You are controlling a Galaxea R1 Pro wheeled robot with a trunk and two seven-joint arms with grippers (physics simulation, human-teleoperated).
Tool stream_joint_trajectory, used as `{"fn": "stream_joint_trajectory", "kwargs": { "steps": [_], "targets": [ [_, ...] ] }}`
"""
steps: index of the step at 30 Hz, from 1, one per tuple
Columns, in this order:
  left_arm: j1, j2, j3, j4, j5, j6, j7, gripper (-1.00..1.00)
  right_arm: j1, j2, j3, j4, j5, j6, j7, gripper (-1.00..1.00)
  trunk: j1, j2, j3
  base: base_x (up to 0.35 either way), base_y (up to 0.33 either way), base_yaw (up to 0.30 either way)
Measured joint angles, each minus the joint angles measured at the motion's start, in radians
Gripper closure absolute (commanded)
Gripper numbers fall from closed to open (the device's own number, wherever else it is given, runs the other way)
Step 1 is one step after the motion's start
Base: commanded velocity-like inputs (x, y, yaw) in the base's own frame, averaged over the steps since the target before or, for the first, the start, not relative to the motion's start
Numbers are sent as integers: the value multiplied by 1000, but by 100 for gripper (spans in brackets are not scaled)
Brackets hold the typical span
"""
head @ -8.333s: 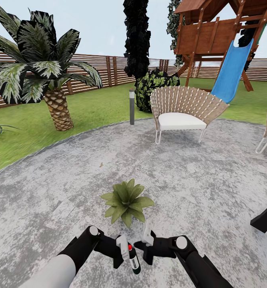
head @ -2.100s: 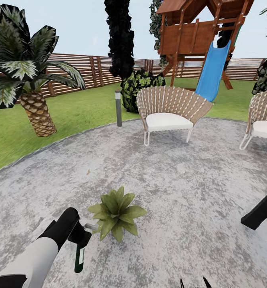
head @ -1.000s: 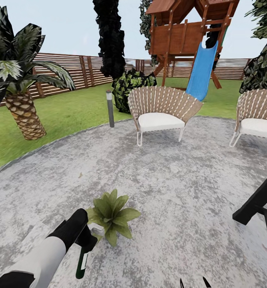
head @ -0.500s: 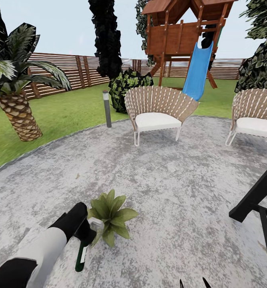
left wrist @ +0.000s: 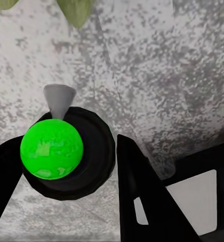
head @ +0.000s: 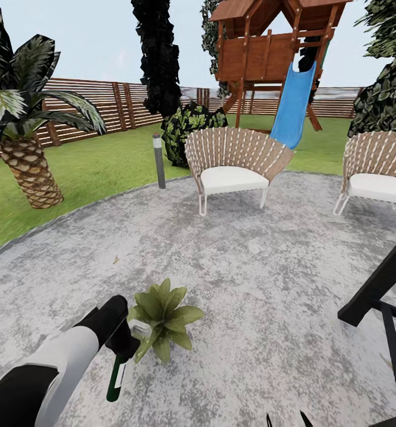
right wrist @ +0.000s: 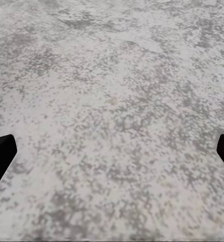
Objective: Pick up the pesticide atomizer in the garden and spray insectifuge to fully cover both potted plants in the garden.
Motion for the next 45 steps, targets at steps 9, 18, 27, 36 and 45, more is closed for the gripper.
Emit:
{"fn": "stream_joint_trajectory", "kwargs": {
  "steps": [9,18,27,36,45],
  "targets": [
    [0,-1,0,0,0,-2,0,100,0,1,0,0,0,-1,0,-100,0,0,0,-26,0,0],
    [0,-2,5,-2,0,1,0,100,0,8,0,0,0,-1,0,-100,0,0,0,-52,0,-2],
    [1,1,1,1,0,-1,0,100,0,9,0,0,0,-1,0,-100,0,0,1,-4,0,-88],
    [17,-8,2,0,2,-2,0,100,0,9,0,0,0,-1,0,-100,0,0,1,0,0,-1],
    [13,-48,1,-2,9,5,2,100,0,8,0,0,1,-1,1,-100,-1,0,1,0,0,0]
  ]
}}
